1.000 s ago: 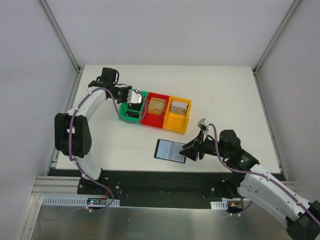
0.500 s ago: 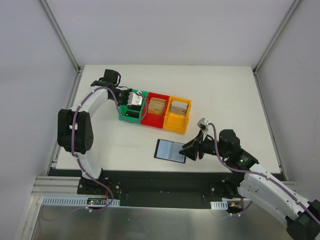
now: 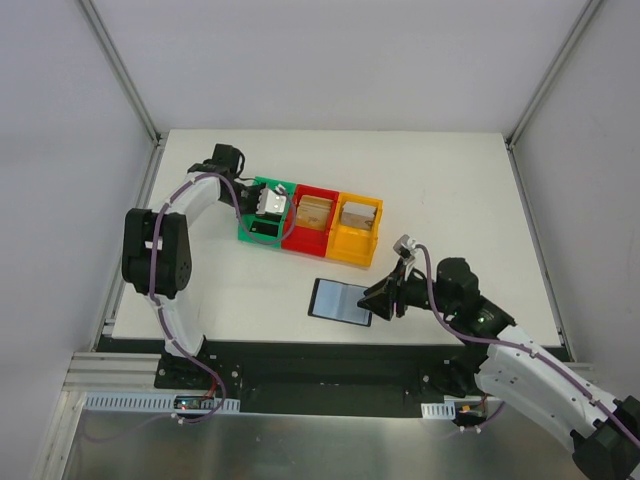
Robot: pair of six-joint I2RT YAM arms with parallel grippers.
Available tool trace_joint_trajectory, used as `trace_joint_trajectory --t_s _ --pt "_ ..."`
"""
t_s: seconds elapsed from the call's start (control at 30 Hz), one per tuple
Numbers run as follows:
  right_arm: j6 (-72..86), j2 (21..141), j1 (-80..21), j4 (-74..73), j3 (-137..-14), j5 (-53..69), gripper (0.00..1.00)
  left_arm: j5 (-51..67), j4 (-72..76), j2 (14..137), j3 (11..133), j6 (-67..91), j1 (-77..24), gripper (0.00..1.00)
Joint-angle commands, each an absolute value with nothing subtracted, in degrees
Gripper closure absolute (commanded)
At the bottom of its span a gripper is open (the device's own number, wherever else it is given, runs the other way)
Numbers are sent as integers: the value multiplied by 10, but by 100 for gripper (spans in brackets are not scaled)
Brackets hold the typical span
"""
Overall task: Take the credit cards out of the card holder
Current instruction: Place the credit card in the storage box.
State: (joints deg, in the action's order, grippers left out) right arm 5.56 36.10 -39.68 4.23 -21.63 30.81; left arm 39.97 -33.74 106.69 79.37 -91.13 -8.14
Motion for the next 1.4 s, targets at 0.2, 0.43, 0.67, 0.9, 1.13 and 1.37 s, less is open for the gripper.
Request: trace_joint_trajectory --t_s 0.2,0.43,0.67,0.9,1.13,1.37 --pt "62 369 -400 74 -222 310 52 408 -357 1091 817 -933 -77 100" --pt "61 369 -400 75 -223 307 52 401 -357 1107 817 -933 -77 100" --pt "61 374 -401 79 -223 306 52 396 -357 1116 824 -928 -77 100" --pt "58 373 -400 79 -221 303 52 377 -357 1124 829 -924 -78 100" --pt "54 372 -400 79 -221 304 51 342 -357 1098 824 -933 -80 100" --pt "55 358 -400 78 -215 301 51 329 -357 1091 824 -933 -86 100"
